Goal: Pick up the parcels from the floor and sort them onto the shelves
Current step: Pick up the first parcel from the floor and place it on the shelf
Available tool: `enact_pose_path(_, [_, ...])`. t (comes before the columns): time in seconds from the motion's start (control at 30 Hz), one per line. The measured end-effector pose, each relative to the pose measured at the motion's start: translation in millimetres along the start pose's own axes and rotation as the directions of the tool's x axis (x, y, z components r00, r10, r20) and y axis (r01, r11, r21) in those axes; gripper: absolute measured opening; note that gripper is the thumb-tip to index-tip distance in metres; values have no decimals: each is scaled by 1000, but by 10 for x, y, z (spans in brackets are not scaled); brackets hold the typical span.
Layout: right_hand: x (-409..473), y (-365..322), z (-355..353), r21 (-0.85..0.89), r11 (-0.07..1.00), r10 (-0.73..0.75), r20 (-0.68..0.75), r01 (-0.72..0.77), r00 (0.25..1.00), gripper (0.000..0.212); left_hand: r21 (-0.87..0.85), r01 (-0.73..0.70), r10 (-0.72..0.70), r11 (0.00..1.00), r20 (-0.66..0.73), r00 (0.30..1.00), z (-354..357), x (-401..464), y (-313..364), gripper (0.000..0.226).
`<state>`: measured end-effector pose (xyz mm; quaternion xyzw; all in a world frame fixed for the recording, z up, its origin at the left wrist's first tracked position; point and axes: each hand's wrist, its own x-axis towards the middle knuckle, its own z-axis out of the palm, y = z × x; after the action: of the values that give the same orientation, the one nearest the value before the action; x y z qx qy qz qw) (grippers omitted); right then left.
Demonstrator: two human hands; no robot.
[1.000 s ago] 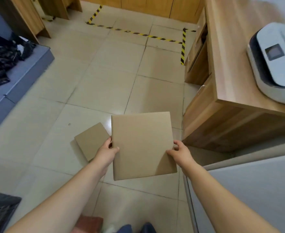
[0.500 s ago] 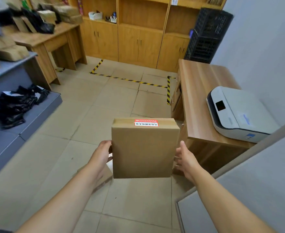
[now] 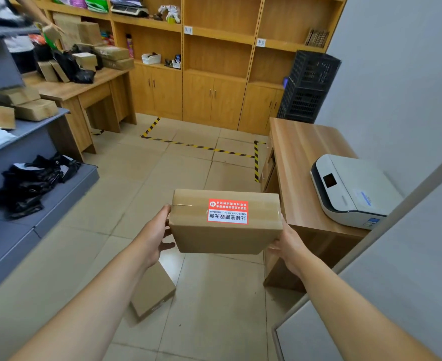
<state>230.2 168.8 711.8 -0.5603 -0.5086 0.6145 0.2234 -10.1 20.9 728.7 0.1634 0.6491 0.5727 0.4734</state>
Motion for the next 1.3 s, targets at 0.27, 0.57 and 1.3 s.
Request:
enact_pose_path(0.27, [-172,7,-19,-13,1000,10,114,-9,993,65,94,19,-32,995,138,990,-172,-149,-44,57])
enact_pose_path(0.57, [-304,44,47,38,994,101,139,-107,985,72,-8,-68,68,998,190,979,-240,-223,-38,25])
enact_pose_path(1.3, [-454,-65,-101,82,995,-80,260,60,962,68,19,-304,292,953,222,930,-287,-201,-19,93])
